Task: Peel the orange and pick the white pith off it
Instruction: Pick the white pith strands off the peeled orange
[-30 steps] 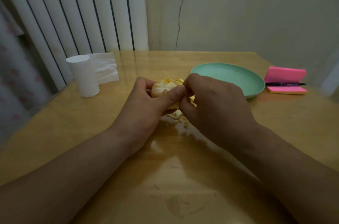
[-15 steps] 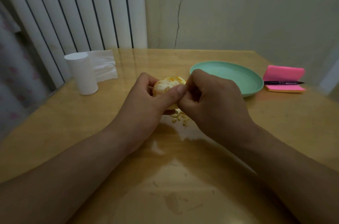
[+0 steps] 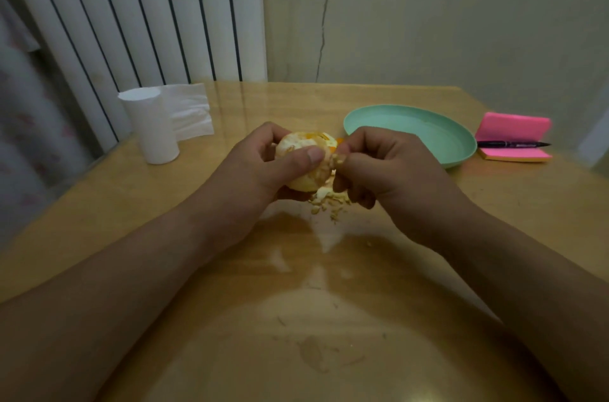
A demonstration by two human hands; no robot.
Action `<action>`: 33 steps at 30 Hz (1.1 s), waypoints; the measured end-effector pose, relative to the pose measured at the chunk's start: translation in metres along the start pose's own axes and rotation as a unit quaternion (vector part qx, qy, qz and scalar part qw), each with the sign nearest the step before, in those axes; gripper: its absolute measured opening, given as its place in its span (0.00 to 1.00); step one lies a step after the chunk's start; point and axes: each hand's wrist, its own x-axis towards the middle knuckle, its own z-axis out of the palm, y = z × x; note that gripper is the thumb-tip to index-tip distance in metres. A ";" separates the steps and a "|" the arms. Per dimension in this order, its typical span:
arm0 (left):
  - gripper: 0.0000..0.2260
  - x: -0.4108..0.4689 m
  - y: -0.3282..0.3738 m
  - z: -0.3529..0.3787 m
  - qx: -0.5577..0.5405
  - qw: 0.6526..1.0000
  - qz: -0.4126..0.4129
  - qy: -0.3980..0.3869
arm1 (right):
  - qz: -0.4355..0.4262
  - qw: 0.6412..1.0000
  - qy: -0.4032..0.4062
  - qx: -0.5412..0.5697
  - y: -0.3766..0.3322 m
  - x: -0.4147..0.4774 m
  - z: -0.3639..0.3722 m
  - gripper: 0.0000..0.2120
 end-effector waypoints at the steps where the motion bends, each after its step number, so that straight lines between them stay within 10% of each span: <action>1: 0.25 0.002 -0.002 -0.002 -0.015 1.000 -0.005 -0.009 | 0.010 1.000 -0.008 0.020 0.002 0.001 0.000 0.05; 20: 0.32 0.005 -0.003 -0.005 -0.149 0.983 -0.034 -0.098 | 0.056 0.979 -0.036 0.193 0.009 0.004 0.000 0.08; 33: 0.20 0.004 0.000 -0.007 -0.230 0.966 -0.055 -0.105 | 0.057 0.976 -0.038 0.206 0.016 0.007 -0.003 0.09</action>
